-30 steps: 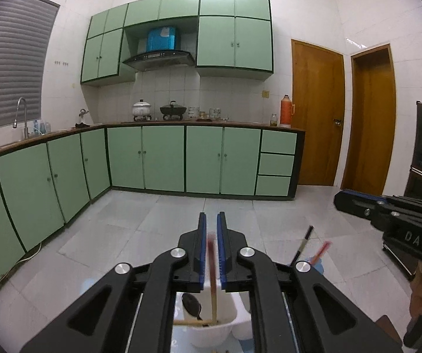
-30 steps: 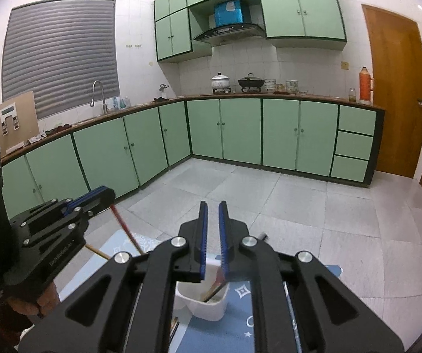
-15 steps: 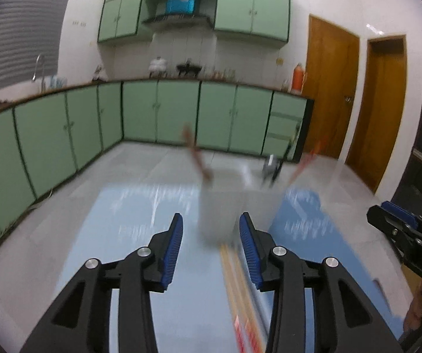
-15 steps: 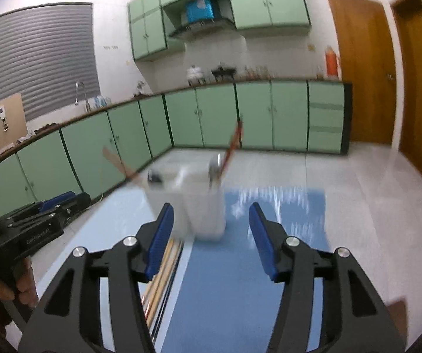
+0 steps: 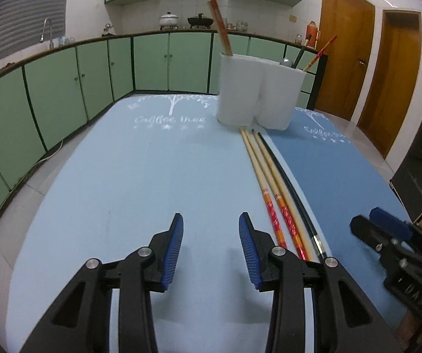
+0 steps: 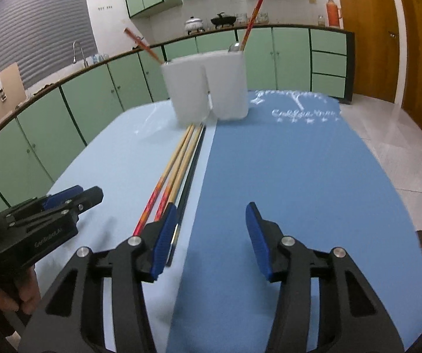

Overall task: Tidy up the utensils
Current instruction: 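Move both open grippers back down to the chopsticks on the mat, then close the right gripper on the black chopstick, then close the left gripper on a red-patterned chopstick, then lift the red-patterned chopstick with the left gripper while the right carries the black one over the holder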

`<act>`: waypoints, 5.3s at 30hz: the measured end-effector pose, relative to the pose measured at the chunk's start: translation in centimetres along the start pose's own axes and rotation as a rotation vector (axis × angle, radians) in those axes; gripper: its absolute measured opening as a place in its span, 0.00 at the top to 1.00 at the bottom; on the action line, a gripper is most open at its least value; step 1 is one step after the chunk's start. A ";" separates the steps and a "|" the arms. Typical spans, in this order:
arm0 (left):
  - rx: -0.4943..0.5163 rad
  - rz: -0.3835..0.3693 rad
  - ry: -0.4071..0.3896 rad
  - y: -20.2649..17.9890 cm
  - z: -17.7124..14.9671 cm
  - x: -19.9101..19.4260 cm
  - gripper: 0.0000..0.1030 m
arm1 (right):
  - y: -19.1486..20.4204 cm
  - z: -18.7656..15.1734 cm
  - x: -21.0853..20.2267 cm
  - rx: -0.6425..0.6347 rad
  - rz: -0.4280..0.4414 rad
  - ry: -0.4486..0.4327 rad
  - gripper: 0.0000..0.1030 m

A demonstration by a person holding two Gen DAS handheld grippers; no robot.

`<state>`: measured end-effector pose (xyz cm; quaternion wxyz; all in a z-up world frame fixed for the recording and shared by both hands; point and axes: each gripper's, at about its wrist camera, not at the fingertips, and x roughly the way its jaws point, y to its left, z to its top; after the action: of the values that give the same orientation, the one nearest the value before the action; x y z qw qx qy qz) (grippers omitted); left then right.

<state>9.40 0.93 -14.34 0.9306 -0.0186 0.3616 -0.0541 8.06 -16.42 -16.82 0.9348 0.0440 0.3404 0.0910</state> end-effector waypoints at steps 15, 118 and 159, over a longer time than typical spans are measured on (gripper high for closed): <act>-0.025 -0.001 0.014 0.9 -0.3 0.1 0.62 | 2.6 -1.6 1.5 -0.082 -0.009 0.089 0.74; 0.020 -0.028 -0.258 -4.0 7.3 -8.7 0.95 | -4.3 8.7 -8.4 -0.042 -0.048 -0.176 0.94; 0.049 -0.152 -0.354 -3.3 13.8 -11.9 0.95 | -3.6 20.6 -10.5 -0.044 0.163 -0.206 0.94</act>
<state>9.70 -1.02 4.08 0.9731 -0.0322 0.1881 -0.1291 13.94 -22.43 5.03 0.9551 0.0600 0.2357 0.1691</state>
